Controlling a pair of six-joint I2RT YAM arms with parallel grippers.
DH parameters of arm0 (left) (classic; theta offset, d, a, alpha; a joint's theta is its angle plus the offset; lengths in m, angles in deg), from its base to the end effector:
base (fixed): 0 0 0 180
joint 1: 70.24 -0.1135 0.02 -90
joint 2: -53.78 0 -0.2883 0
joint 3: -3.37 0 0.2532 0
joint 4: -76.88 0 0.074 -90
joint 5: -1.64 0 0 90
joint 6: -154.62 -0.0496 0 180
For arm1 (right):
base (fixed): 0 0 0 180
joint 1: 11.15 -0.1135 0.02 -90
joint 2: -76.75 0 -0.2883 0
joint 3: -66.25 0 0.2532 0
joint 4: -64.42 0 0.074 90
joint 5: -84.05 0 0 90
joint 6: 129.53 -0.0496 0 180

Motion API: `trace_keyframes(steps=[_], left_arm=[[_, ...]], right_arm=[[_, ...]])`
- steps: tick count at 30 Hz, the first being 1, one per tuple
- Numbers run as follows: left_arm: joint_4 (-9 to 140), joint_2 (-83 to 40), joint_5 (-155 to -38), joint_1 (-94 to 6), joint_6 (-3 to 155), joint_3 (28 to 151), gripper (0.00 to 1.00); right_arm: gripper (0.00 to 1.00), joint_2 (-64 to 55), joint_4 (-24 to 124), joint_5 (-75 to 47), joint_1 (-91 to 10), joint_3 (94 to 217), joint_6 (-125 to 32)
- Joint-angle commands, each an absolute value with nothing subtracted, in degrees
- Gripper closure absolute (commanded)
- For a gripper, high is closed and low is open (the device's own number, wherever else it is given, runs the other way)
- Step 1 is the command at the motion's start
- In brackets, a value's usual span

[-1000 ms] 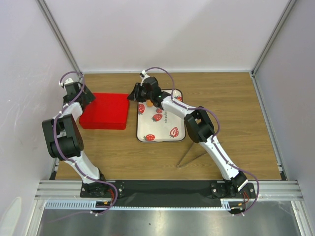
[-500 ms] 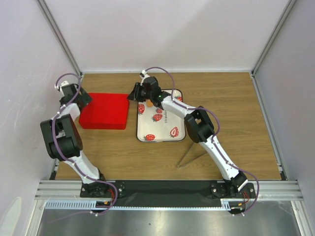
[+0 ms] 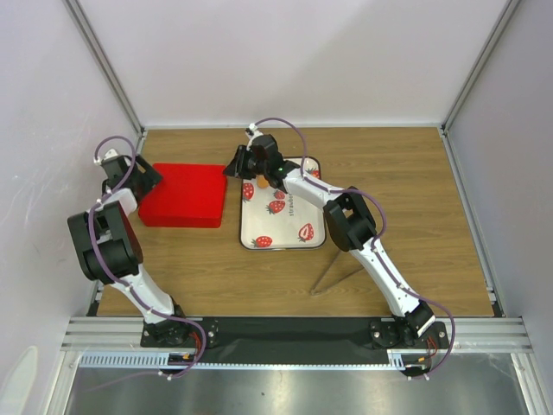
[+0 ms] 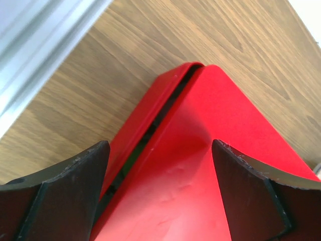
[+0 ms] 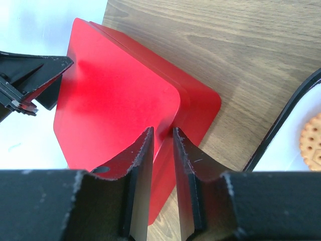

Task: Pack the cookies

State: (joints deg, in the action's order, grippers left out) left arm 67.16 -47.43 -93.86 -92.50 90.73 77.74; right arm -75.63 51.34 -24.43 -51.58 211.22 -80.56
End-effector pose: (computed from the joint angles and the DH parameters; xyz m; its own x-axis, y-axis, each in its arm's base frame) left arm 0.3730 0.1475 0.2085 -0.3604 -0.6209 -0.6961 -0.5172 0.7541 -0.4048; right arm 0.4769 0.4270 0.1721 -0.7531 0.1763 -0.6338 -0.4596 0.5484 0.6986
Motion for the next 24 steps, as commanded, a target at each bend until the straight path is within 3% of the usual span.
trace_keyframes(steps=[1,24], left_arm=[[70.91,-47.91,-97.67,-92.56,92.4,77.11,0.11],[75.48,-47.47,-104.27,-92.47,96.0,73.16,0.18]], right_arm=[[0.72,-76.71,52.38,-25.64,-52.29,214.78,-81.28],[0.65,-80.66,49.05,-25.55,-54.31,222.16,-80.93]])
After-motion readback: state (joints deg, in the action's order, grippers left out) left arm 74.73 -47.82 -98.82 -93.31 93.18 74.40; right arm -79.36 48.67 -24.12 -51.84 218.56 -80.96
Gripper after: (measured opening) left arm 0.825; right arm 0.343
